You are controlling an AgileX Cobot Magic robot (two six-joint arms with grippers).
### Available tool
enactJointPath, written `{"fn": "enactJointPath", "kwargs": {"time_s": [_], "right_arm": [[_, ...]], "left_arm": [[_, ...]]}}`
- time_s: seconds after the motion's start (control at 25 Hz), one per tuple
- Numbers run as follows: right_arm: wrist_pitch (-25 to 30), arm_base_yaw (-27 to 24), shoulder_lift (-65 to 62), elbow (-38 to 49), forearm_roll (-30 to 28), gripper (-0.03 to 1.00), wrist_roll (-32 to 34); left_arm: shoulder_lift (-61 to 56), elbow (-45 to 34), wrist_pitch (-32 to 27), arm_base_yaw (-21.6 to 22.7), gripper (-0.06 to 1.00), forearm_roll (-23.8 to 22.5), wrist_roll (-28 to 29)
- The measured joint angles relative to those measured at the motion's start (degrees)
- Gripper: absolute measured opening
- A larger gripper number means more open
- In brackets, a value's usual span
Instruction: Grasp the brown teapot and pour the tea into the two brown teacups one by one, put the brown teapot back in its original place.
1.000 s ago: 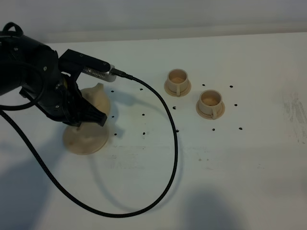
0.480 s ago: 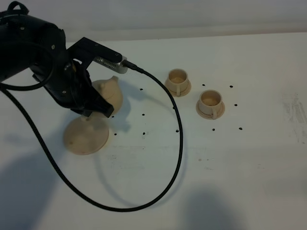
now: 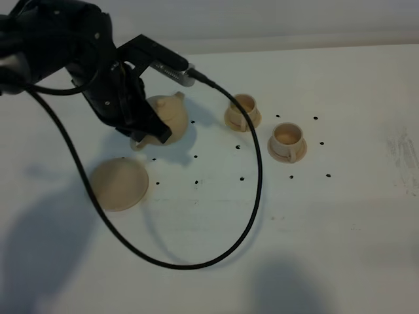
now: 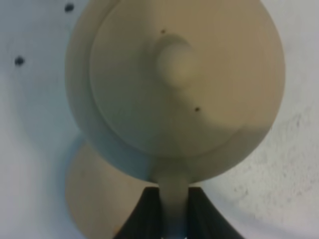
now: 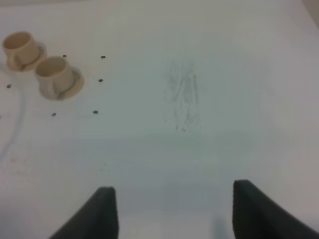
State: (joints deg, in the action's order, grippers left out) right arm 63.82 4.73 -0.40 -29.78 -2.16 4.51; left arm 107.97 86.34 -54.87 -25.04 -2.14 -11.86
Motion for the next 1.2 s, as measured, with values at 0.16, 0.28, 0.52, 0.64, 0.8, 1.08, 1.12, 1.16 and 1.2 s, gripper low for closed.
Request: {"fn": "enactJointPath", "kwargs": {"time_s": [0.16,0.28,0.52,0.64,0.8,1.08,1.12,1.16,1.2], "right_arm": [[0.0,0.0,0.0,0.0,0.0,0.49,0.0],[0.0,0.0,0.0,0.0,0.0,0.49,0.0],[0.0,0.0,0.0,0.0,0.0,0.49,0.0],[0.0,0.0,0.0,0.0,0.0,0.49,0.0],[0.0,0.0,0.0,0.0,0.0,0.49,0.0],[0.0,0.0,0.0,0.0,0.0,0.49,0.0],[0.0,0.0,0.0,0.0,0.0,0.49,0.0],[0.0,0.0,0.0,0.0,0.0,0.49,0.0],[0.0,0.0,0.0,0.0,0.0,0.49,0.0]], "left_arm": [[3.4,5.6,-1.8,-1.3,0.01,1.1,-2.2],[6.5,9.9,-3.5,-2.5,0.01,1.2,-3.6],[11.0,16.4,-5.4,-4.5,0.01,1.2,-6.3],[12.5,18.1,-5.7,-5.3,0.01,1.2,-7.4],[14.1,19.6,-5.8,-6.1,0.01,1.2,-8.8],[16.1,23.6,-5.9,-7.4,0.01,1.2,-10.6],[16.4,24.0,-5.9,-7.5,0.01,1.2,-10.9],[16.6,24.4,-5.8,-7.7,0.01,1.3,-11.3],[16.7,24.4,-5.8,-7.9,0.01,1.2,-11.6]]}}
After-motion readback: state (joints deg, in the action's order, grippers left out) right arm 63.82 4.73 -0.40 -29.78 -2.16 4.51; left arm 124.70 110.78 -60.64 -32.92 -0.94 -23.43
